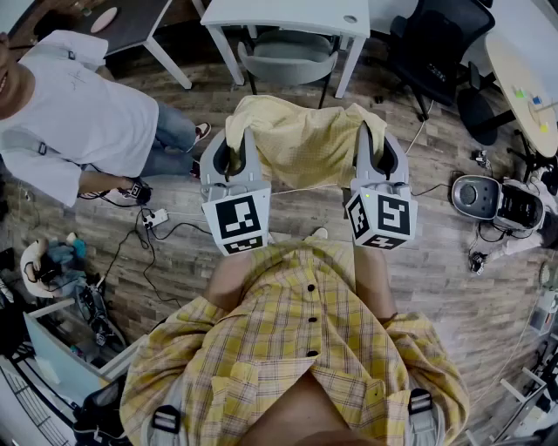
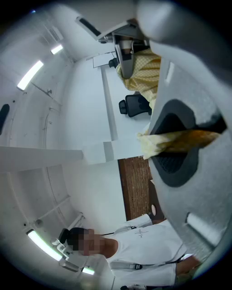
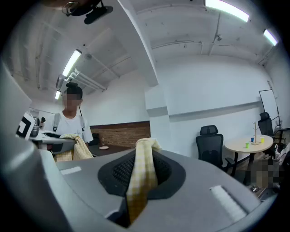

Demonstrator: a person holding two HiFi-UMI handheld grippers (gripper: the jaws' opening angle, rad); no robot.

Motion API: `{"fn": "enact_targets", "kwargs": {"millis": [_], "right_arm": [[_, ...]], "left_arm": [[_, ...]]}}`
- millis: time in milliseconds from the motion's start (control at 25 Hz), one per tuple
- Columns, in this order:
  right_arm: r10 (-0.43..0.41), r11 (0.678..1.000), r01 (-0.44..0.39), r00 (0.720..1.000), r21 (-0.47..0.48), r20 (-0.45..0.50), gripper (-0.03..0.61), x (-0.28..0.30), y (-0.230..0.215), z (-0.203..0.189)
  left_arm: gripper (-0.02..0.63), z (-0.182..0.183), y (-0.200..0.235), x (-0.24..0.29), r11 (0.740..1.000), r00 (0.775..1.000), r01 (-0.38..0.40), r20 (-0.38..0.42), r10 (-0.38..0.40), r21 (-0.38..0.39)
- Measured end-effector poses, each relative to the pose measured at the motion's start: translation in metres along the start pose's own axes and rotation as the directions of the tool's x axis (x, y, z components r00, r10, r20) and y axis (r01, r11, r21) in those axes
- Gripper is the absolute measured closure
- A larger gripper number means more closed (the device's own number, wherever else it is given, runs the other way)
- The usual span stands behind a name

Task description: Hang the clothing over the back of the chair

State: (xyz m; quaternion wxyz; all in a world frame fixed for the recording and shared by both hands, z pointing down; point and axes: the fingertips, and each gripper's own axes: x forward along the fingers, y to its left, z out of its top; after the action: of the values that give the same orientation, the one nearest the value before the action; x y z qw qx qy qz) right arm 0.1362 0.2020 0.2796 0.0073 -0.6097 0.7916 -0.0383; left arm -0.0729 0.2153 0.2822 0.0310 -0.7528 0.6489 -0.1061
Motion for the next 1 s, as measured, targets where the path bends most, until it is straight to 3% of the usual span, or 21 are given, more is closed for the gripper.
{"fn": "enact_targets", "kwargs": {"millis": [400,1000], "right_arm": [[0.021,1.000,-0.021,1.000,0.009,0.009,0.541,0.000,-0.017,0.003],[0.149,0.987,-0.152,0.987,0.050,0.056,0.541,-0.024,-0.058,0.006]], "left_arm": [[0.577,0.003,-0.018,0.003,1.000,1.000,-0.024,-0.012,0.024,0.008],[0.577,0.011,-0.070,-0.024,0.991,0.992,-0.124,-0.014,0.125,0.054]]}}
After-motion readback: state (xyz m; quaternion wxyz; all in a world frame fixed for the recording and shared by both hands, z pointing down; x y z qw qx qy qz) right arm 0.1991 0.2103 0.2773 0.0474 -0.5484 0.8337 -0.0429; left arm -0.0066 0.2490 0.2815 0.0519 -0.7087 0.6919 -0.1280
